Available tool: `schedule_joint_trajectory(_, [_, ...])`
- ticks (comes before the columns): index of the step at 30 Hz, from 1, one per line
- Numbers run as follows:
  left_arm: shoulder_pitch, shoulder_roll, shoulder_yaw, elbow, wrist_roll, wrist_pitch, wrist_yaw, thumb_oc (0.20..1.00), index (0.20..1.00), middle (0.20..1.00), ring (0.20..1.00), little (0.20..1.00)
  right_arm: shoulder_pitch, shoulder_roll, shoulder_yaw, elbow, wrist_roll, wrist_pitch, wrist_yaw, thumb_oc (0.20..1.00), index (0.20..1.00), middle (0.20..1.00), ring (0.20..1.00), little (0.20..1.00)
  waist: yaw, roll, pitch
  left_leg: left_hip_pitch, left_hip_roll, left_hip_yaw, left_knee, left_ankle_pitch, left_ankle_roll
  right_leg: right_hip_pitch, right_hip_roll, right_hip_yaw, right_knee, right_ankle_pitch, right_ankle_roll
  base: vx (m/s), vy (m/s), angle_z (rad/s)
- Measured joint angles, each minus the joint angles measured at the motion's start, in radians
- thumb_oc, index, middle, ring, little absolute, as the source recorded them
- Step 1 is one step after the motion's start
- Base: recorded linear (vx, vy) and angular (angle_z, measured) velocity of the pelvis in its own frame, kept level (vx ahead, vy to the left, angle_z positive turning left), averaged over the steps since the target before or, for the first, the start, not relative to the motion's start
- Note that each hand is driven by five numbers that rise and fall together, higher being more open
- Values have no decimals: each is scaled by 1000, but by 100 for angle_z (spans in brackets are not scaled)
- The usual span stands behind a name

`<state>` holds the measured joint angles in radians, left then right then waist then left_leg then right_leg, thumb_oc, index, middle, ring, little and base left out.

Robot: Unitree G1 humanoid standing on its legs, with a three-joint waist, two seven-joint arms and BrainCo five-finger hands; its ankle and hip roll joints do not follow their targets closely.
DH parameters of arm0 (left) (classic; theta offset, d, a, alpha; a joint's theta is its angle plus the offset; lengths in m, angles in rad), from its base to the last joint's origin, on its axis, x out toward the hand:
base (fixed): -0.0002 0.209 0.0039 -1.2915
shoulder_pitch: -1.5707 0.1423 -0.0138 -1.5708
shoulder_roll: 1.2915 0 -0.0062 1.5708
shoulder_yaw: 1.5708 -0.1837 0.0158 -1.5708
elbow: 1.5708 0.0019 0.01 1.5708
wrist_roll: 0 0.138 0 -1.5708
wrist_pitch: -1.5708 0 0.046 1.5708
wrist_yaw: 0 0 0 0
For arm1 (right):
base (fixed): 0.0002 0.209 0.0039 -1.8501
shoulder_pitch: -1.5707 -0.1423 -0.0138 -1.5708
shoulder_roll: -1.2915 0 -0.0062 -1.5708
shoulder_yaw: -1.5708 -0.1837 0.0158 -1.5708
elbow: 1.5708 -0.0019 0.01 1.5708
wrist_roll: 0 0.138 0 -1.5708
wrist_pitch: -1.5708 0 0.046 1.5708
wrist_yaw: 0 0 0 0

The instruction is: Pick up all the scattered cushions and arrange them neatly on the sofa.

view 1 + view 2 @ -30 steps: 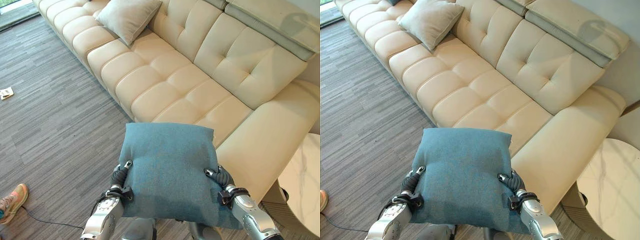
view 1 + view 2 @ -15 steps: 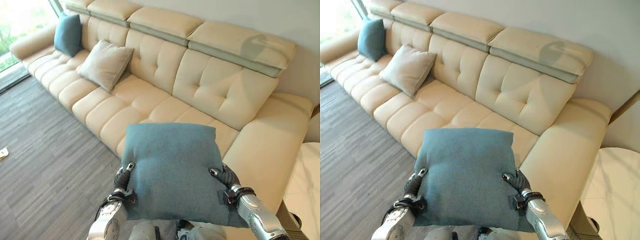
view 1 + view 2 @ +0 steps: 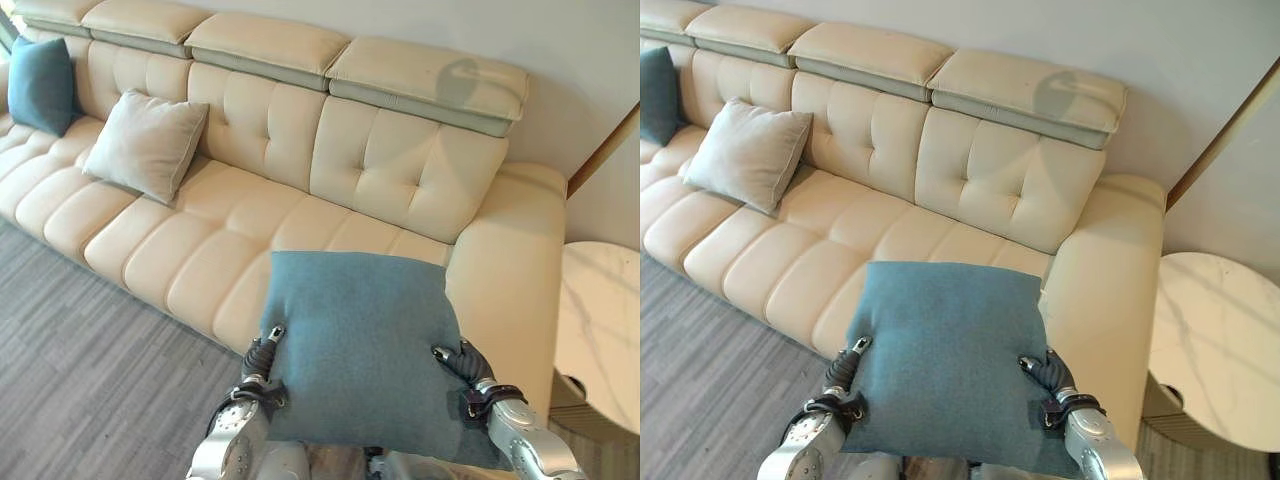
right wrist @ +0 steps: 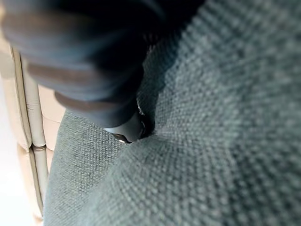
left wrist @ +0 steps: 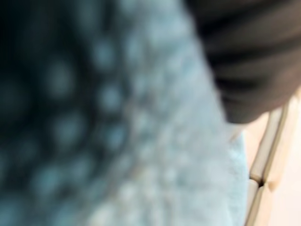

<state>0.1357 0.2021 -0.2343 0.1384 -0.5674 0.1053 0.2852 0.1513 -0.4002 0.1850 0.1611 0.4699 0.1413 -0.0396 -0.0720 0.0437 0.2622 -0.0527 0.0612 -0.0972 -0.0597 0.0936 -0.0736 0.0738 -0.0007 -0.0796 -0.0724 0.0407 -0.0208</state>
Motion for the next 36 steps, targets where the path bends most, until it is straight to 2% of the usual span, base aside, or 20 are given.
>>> schedule_joint_trajectory(1, [8,0,-1,2,0,5,0,200,200,200,200,200,5,4,0,2,-4,3,-1,200,200,200,200,200,-4,1,0,18,-21,10,-13,3,8,-7,-21,30,-4,-2,22,206,266,-38])
schedule_joint_trajectory(3, [15,11,1,-6,0,6,0,200,200,200,200,200,25,29,-1,-2,-18,4,-1,200,200,200,200,200,-3,0,-1,25,-54,47,-20,16,56,1,-62,34,-8,4,59,300,391,-36])
schedule_joint_trajectory(4, [14,22,0,-7,0,7,-1,200,200,200,200,200,28,37,-1,-2,-18,5,-1,200,200,200,200,200,-3,-4,1,31,-66,57,-20,17,60,-4,-73,48,-8,9,66,254,375,-35])
schedule_joint_trajectory(6, [19,50,4,-7,0,7,-1,200,200,200,200,200,30,60,1,-9,-19,9,0,200,200,200,200,200,5,-15,-2,47,-86,92,-20,-2,88,-10,-94,93,-3,19,96,216,401,-50])
schedule_joint_trajectory(8, [18,72,6,-6,0,8,-2,200,200,200,200,200,26,80,2,-13,-30,10,3,200,200,200,200,200,9,-25,-5,59,-102,139,-20,-18,120,-23,-106,123,8,26,109,145,362,-70])
schedule_joint_trajectory(10, [6,84,13,-6,1,8,-7,200,200,200,200,200,18,83,7,-13,-50,12,5,200,200,200,200,200,5,-34,-9,60,-107,179,-20,-19,140,-70,-109,140,54,24,120,76,309,-74])
schedule_joint_trajectory(13, [2,113,23,-5,2,11,-19,200,200,200,200,200,-19,87,11,-11,-60,15,11,200,200,200,200,200,9,-56,-13,67,-91,265,-19,-14,139,-146,-107,130,162,11,133,56,203,-73])
schedule_joint_trajectory(14, [-1,119,30,-5,3,11,-27,200,200,200,200,200,-21,91,12,-9,-62,15,13,200,200,200,200,200,4,-65,-11,75,-94,282,-19,-21,142,-161,-103,110,176,23,134,114,241,-101])
schedule_joint_trajectory(15, [2,121,51,-5,3,12,-39,200,200,200,200,200,-50,92,26,8,-68,15,21,200,200,200,200,200,22,-70,-9,88,-74,339,-21,-35,147,-199,-96,-9,227,35,124,77,99,-106])
schedule_joint_trajectory(17, [12,131,64,-8,7,12,-50,200,200,200,200,200,-59,94,41,25,-78,14,29,200,200,200,200,200,33,-87,-20,107,-65,405,-22,-49,144,-200,-102,-125,221,-4,128,77,78,-97])
schedule_joint_trajectory(19, [22,134,81,-8,8,12,-55,200,200,200,200,200,-59,103,47,29,-78,14,34,200,200,200,200,200,52,-117,-37,114,-69,457,-22,-75,118,-213,-112,-188,204,-10,135,100,30,-92])
schedule_joint_trajectory(21, [28,132,85,-6,9,13,-56,200,200,200,200,200,-59,109,48,29,-78,14,34,200,200,200,200,200,54,-117,-40,120,-54,491,-22,-75,109,-190,-113,-262,135,23,113,131,-11,-72])
schedule_joint_trajectory(26, [32,99,79,-8,39,15,-82,200,200,200,200,200,-21,84,39,28,-78,14,34,200,200,200,200,200,29,-111,-44,131,-35,484,-21,-66,92,-111,-63,-248,-3,98,65,202,-91,-12])
schedule_joint_trajectory(28, [33,90,79,-7,39,18,-84,200,200,200,200,200,-16,81,38,28,-76,15,33,200,200,200,200,200,28,-108,-43,126,-23,481,10,-71,82,-98,-53,-247,-11,95,57,131,-157,1])
schedule_joint_trajectory(29, [37,83,79,-7,39,18,-85,200,200,200,200,200,-14,79,40,29,-74,15,30,200,200,200,200,200,30,-107,-42,104,-3,450,92,-96,48,-81,-44,-246,-16,80,40,60,-110,6])
schedule_joint_trajectory(31, [43,78,79,-8,39,17,-85,200,200,200,200,200,-14,71,41,25,-73,13,30,200,200,200,200,200,41,-100,-42,79,9,397,180,-124,31,-65,-44,-244,-12,74,29,-7,-92,3])
schedule_joint_trajectory(32, [42,71,79,-10,38,17,-85,200,200,200,200,200,-21,60,41,25,-64,12,30,200,200,200,200,200,55,-84,-41,36,19,343,268,-139,23,-61,-33,-245,-10,71,12,-10,-70,4])
schedule_joint_trajectory(34, [28,57,75,-9,38,17,-83,200,200,200,200,200,-26,42,42,24,-56,11,30,200,200,200,200,200,66,-78,-37,-32,13,227,385,-161,-1,-62,-43,-245,-11,66,-12,131,-10,-5])
schedule_joint_trajectory(35, [29,48,73,-8,38,17,-81,200,200,200,200,200,-29,35,42,24,-56,11,30,200,200,200,200,200,73,-67,-36,-34,15,188,356,-164,1,-58,-43,-240,-17,54,-27,201,24,-9])
schedule_joint_trajectory(36, [29,46,72,-8,38,17,-81,200,200,200,200,200,-29,34,42,23,-56,11,30,200,200,200,200,200,73,-67,-36,-26,14,188,311,-161,3,-59,-42,-241,-17,53,-27,144,44,-4])
